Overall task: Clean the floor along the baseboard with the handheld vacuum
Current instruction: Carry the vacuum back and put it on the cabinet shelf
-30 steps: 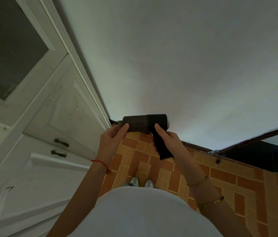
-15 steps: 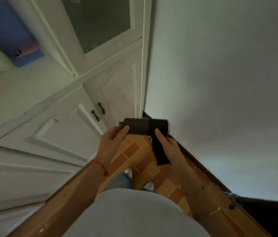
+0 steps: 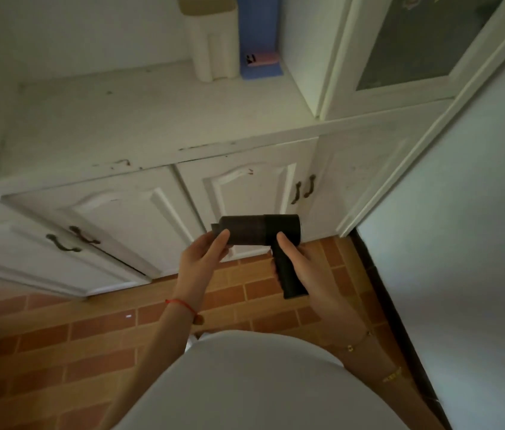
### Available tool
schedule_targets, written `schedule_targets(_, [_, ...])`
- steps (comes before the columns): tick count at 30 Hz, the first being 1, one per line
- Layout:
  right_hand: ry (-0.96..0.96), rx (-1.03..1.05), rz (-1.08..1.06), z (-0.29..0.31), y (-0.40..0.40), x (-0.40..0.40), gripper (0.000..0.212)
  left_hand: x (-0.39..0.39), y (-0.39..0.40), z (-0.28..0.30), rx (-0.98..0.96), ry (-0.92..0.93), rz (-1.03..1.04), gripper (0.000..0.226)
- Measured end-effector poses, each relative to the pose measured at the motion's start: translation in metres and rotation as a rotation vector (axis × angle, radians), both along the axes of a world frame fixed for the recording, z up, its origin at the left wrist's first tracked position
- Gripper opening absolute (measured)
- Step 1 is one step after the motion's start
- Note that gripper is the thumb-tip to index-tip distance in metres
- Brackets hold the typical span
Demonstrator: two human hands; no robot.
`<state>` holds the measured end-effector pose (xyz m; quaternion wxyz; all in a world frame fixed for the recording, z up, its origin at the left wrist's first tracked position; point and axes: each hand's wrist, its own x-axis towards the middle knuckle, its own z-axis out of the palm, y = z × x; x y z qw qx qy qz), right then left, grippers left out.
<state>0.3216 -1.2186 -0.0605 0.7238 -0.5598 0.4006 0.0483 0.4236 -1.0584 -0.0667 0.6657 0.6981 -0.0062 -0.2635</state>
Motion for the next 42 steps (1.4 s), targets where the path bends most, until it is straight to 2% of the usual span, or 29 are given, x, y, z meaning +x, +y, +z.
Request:
schedule_targets(11, [-0.046, 0.022, 0.157, -0.001, 0.180, 0.117, 0.043, 0.079, 0.193, 0.005, -0.009, -0.026, 0.207, 0.014])
schedule_targets(16, [-0.061, 0.037, 0.203, 0.004, 0.235, 0.162, 0.046, 0.115, 0.250, 0.010, 0.013, -0.050, 0.268, 0.026])
schedule_targets(19, [-0.069, 0.034, 0.234, 0.009, 0.252, 0.183, 0.048, 0.135, 0.269, 0.011, 0.007, -0.056, 0.291, 0.018])
schedule_targets(25, [-0.068, 0.022, 0.290, 0.014, 0.259, 0.226, 0.048, 0.172, 0.279, 0.012, -0.001, -0.071, 0.333, 0.030])
schedule_targets(29, [-0.082, 0.087, 0.300, 0.020, 0.248, 0.255, 0.042, 0.202, 0.271, 0.014, -0.011, -0.090, 0.331, 0.042])
schedule_targets(33, [-0.126, 0.067, 0.301, 0.028, 0.230, 0.289, 0.037, 0.238, 0.255, 0.020, -0.005, -0.093, 0.335, 0.033])
schedule_targets(38, [-0.186, 0.066, 0.298, 0.040, 0.201, 0.344, 0.036, 0.294, 0.228, 0.036, -0.058, -0.094, 0.359, 0.045])
schedule_targets(42, [-0.202, -0.062, 0.333, 0.048, 0.179, 0.391, 0.036, 0.343, 0.202, 0.045, -0.132, -0.070, 0.423, 0.039])
